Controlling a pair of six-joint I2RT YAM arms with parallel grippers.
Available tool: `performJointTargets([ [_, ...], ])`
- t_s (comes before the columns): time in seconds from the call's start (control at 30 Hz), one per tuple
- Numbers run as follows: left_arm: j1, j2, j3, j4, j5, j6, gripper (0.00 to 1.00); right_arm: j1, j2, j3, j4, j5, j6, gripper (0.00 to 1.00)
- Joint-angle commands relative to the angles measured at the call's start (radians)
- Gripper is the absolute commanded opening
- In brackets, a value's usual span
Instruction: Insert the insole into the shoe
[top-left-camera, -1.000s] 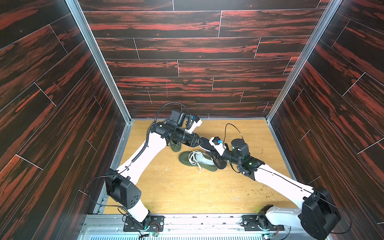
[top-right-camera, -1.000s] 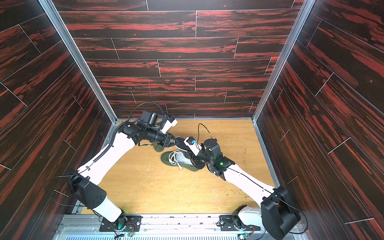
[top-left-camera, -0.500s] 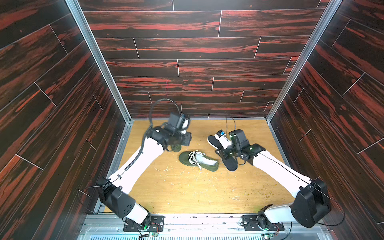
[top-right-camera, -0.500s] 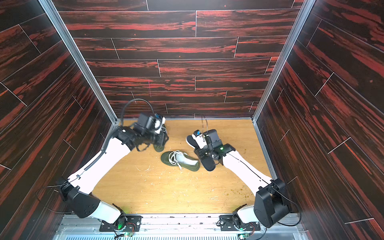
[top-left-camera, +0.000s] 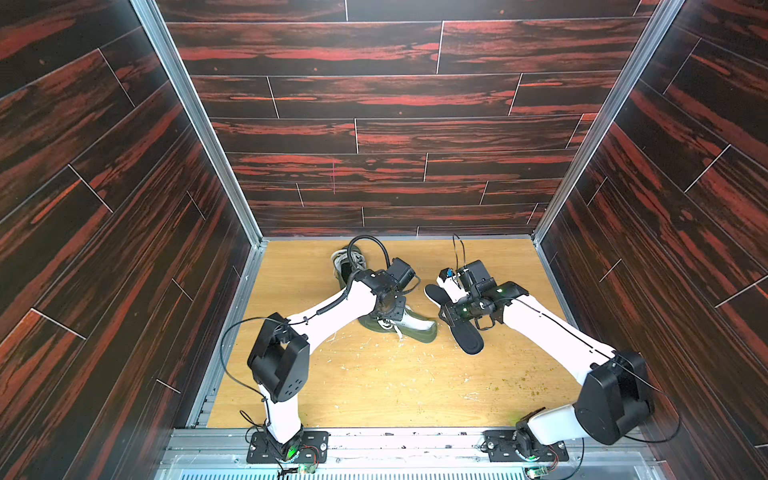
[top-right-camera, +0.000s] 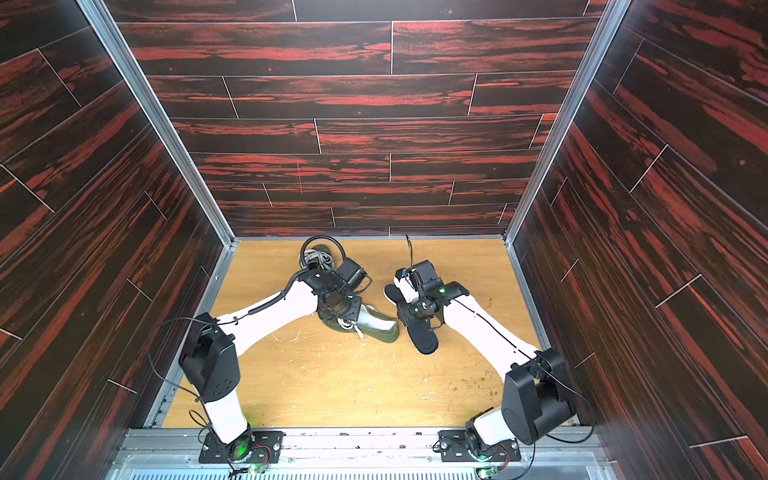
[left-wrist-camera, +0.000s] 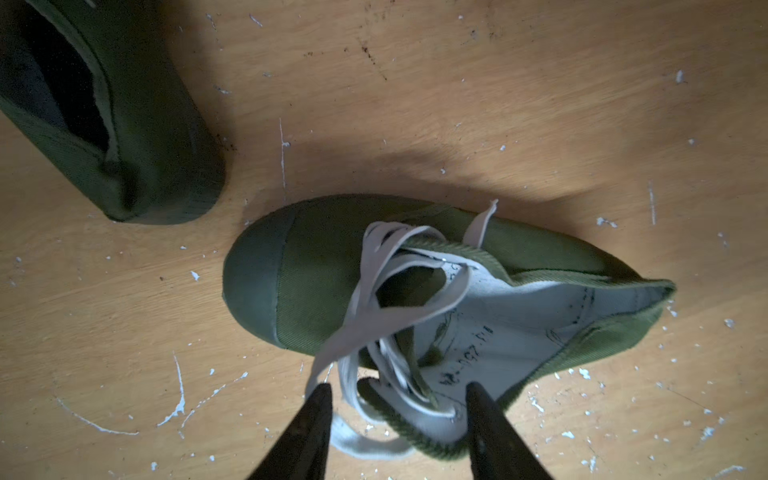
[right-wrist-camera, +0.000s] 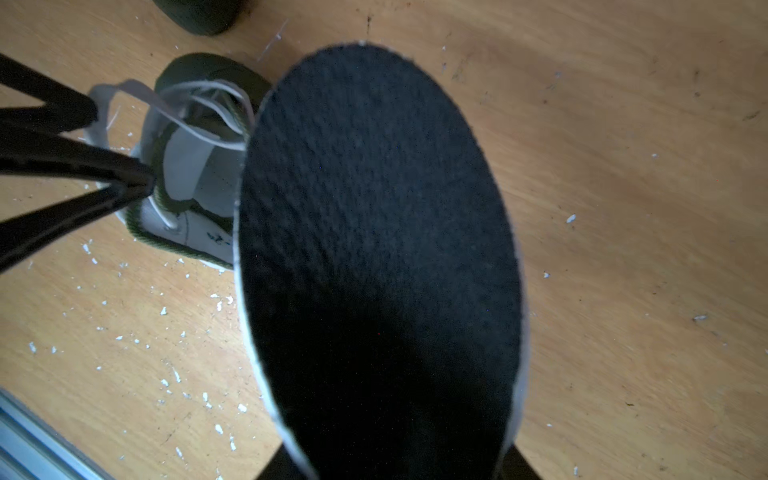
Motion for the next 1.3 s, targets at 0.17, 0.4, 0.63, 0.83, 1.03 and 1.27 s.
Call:
performJointTargets([
  [0.17, -0.004, 0.051, -0.001, 0.019, 0.001, -0.042, 0.31, 0.000, 0.004, 0.009, -0.031, -0.079, 0.014, 0.46],
  [0.4, -0.003, 0.080, 0.018, 0.011, -0.019, -0.042, 0.16, 0.001, -0.013, 0.000, -0.069, -0.131, 0.019, 0.46],
  [0.63, 0.022, 0.050, 0.008, 0.061, 0.037, -0.002, 0.00, 0.048, -0.010, -0.027, -0.106, -0.192, 0.025, 0.45],
  [0.83, 0.044, -0.026, -0.008, 0.130, 0.165, 0.099, 0.00, 0.081, 0.031, -0.036, -0.115, -0.227, 0.003, 0.45],
  [1.03, 0.048, -0.058, -0.004, 0.143, 0.243, 0.215, 0.00, 0.082, 0.077, -0.022, -0.122, -0.206, -0.051, 0.45],
  [1.27, 0.069, -0.078, 0.004, 0.167, 0.295, 0.293, 0.00, 0.092, 0.121, 0.010, -0.121, -0.165, -0.080, 0.45],
])
